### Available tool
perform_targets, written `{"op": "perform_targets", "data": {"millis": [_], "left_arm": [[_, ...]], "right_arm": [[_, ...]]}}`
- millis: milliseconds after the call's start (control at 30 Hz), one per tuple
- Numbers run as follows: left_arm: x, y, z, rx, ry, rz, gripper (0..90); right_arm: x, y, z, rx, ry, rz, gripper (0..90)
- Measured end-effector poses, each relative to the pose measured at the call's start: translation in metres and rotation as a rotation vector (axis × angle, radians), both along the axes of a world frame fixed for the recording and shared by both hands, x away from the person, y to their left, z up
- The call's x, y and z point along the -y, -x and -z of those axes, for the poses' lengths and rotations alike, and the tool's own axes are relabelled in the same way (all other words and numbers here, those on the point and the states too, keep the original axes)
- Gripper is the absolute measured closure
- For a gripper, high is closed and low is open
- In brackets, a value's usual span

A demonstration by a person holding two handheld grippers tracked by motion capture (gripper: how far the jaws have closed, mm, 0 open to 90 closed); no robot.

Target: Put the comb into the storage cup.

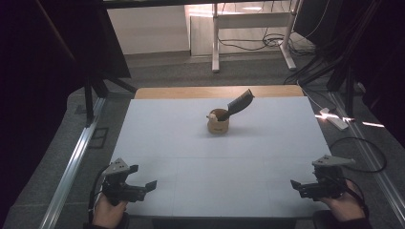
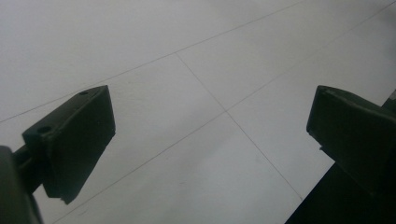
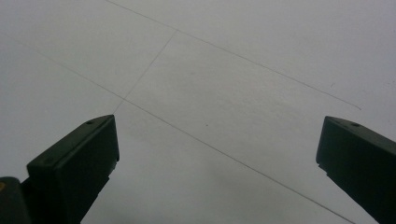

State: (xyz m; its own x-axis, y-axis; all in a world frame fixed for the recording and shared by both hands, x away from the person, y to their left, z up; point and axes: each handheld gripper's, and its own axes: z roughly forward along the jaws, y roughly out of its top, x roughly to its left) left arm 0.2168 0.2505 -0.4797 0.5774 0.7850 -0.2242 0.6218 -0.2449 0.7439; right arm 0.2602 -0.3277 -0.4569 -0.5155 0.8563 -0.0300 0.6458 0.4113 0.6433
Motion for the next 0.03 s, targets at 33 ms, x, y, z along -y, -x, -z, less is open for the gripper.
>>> {"op": "perform_targets", "data": {"millis": [33], "left_arm": [[0.0001,-0.0002,-0.0001,0.0,0.002,0.0,1.7]], "right_arm": [[-0.0004,-0.0001,0.0003,0.0,0.004,-0.001,0.1]]}}
